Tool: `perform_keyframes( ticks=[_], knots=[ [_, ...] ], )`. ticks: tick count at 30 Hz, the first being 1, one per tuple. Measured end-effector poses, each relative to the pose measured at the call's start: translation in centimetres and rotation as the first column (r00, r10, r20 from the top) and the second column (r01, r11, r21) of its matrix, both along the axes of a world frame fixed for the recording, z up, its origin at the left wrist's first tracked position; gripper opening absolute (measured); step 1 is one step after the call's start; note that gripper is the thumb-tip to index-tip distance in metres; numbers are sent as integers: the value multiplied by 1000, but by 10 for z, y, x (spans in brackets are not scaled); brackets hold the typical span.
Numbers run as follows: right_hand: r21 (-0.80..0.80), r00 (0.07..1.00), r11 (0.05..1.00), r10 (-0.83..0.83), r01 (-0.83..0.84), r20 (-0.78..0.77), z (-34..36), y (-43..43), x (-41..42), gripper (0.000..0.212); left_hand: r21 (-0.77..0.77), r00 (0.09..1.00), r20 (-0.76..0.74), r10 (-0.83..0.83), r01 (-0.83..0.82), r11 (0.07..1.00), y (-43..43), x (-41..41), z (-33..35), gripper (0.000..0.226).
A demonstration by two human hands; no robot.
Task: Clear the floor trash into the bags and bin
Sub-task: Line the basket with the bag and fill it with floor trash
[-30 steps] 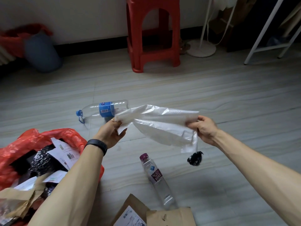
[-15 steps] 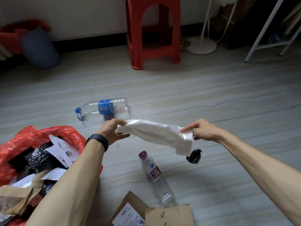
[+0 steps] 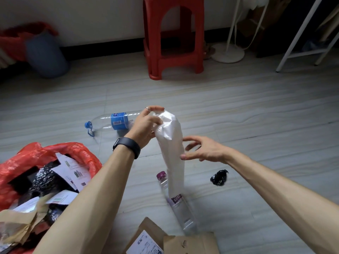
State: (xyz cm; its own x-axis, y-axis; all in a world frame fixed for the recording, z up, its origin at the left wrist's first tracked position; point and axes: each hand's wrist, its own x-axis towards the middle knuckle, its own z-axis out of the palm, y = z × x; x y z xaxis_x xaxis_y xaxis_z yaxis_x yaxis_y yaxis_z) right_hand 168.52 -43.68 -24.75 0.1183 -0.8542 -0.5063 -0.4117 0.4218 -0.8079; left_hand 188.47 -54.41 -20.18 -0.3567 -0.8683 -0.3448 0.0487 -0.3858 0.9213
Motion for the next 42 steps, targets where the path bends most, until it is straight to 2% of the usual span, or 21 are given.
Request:
perform_keyframes(
  ticks=[2, 6, 8, 10, 12, 15, 17, 18, 20, 21, 22, 23, 24, 26, 27, 29, 32, 33, 35, 38, 42],
  knots=[
    [-67, 998, 996, -64, 65, 11, 5, -1, 3, 88, 57, 995, -91, 52, -47, 997, -3, 2, 1, 43],
    [-41, 995, 999, -25, 29, 96, 8, 1, 14, 76, 38, 984, -100, 149, -146, 989, 0, 0, 1, 34],
    [-68, 994, 997, -38, 45, 100, 7, 1, 21, 64, 5, 981, -75, 181, -181, 983, 3, -3, 2, 31],
    [-98, 981, 989, -95, 113, 171, 6, 0, 25, 41, -32, 975, -45, 219, -221, 975, 5, -7, 3, 31],
    [-140, 974, 975, -148, 174, 174, 7, -1, 27, 23, -62, 971, -30, 238, -240, 969, 7, -9, 4, 32],
    [-183, 981, 966, -167, 184, 103, 9, -1, 26, 16, -135, 974, 75, 212, -201, 970, 10, -7, 2, 33],
    [-179, 980, 965, -179, 192, 89, 9, -1, 21, 13, -309, 940, 316, 130, -28, 951, 9, 0, -2, 30],
    [-174, 977, 964, -186, 202, 101, 9, 0, 17, 12, -391, 884, 460, 84, 117, 913, 8, 5, -5, 29],
    [-172, 965, 956, -214, 238, 149, 10, 0, 11, 13, -443, 711, 703, 15, 421, 791, 9, 13, -8, 28],
    [-170, 954, 948, -238, 269, 181, 10, 0, 9, 15, -437, 621, 784, 4, 548, 713, 12, 14, -8, 35],
    [-166, 940, 939, -264, 302, 215, 11, -2, 7, 17, -432, 570, 822, -5, 628, 648, 16, 13, -8, 43],
    [-161, 927, 931, -284, 328, 245, 12, -3, 7, 19, -437, 564, 825, -19, 660, 611, 21, 11, -8, 47],
    [-157, 917, 925, -296, 345, 268, 13, -5, 7, 20, -453, 606, 794, -46, 641, 619, 26, 10, -8, 47],
    [-154, 906, 921, -304, 359, 294, 16, -9, 6, 22, -480, 744, 660, -105, 526, 702, 33, 8, -8, 46],
    [-157, 906, 921, -299, 356, 301, 18, -11, 7, 24, -486, 781, 611, -130, 500, 717, 34, 8, -8, 49],
    [-169, 897, 917, -292, 361, 331, 22, -15, 11, 30, -480, 783, 593, -186, 529, 700, 36, 8, -6, 59],
    [-185, 848, 888, -312, 421, 429, 30, -25, 22, 31, -420, 786, 546, -289, 556, 718, 38, 10, -5, 93],
    [-201, 841, 878, -314, 434, 441, 34, -30, 27, 31, -422, 795, 540, -278, 541, 728, 35, 14, -5, 97],
    [-276, 864, 855, -316, 438, 392, 42, -39, 35, 32, -467, 803, 568, -180, 494, 734, 27, 25, -2, 85],
    [-401, 934, 845, -296, 354, 201, 51, -52, 56, 30, -512, 804, 595, -5, 383, 768, 13, 53, 13, 63],
    [-496, 978, 849, -207, 182, 3, 59, -62, 99, 24, -592, 719, 651, 245, 278, 756, -3, 114, 36, 43]
  ],
)
